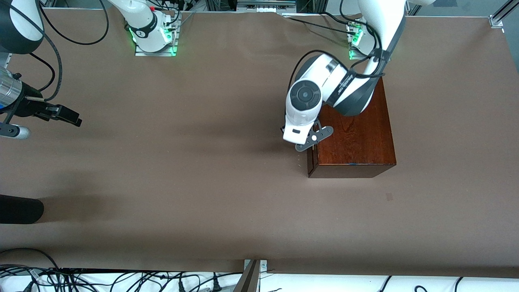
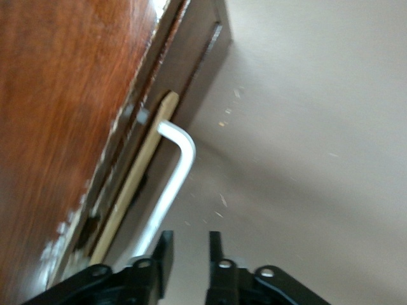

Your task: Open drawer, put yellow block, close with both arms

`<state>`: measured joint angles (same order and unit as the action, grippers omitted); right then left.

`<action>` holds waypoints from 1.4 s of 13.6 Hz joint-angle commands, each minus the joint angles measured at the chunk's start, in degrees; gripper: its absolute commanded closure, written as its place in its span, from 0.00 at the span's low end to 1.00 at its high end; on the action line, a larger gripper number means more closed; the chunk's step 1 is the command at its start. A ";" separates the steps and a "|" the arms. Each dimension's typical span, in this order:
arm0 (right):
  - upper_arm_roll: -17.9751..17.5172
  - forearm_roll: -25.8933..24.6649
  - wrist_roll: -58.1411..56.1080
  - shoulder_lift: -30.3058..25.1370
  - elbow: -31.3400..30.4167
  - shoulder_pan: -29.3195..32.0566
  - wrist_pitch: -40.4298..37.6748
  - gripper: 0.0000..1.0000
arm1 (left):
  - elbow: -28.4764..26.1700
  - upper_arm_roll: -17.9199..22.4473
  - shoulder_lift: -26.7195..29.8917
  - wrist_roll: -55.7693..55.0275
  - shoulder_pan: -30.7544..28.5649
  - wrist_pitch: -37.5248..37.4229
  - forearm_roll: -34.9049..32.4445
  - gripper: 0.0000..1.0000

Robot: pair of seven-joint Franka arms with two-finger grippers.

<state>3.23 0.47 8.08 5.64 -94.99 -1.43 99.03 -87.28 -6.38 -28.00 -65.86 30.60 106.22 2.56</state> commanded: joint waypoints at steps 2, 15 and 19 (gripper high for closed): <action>-0.24 0.94 0.44 -0.11 1.12 0.37 -0.33 0.00 | -0.78 -1.79 6.28 5.27 -1.07 -0.93 2.18 0.00; -0.24 0.94 0.53 -0.02 1.12 0.37 -0.24 0.00 | -11.05 -0.83 28.16 42.96 -19.95 -11.39 3.15 0.00; -0.24 0.85 0.53 -0.02 1.12 0.37 -0.15 0.00 | -11.25 5.13 29.50 59.83 -21.64 -11.39 1.66 0.00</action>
<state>3.23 0.47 8.10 5.64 -94.46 -1.42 99.03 -96.65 -3.79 -0.74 -14.29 9.55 94.42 4.68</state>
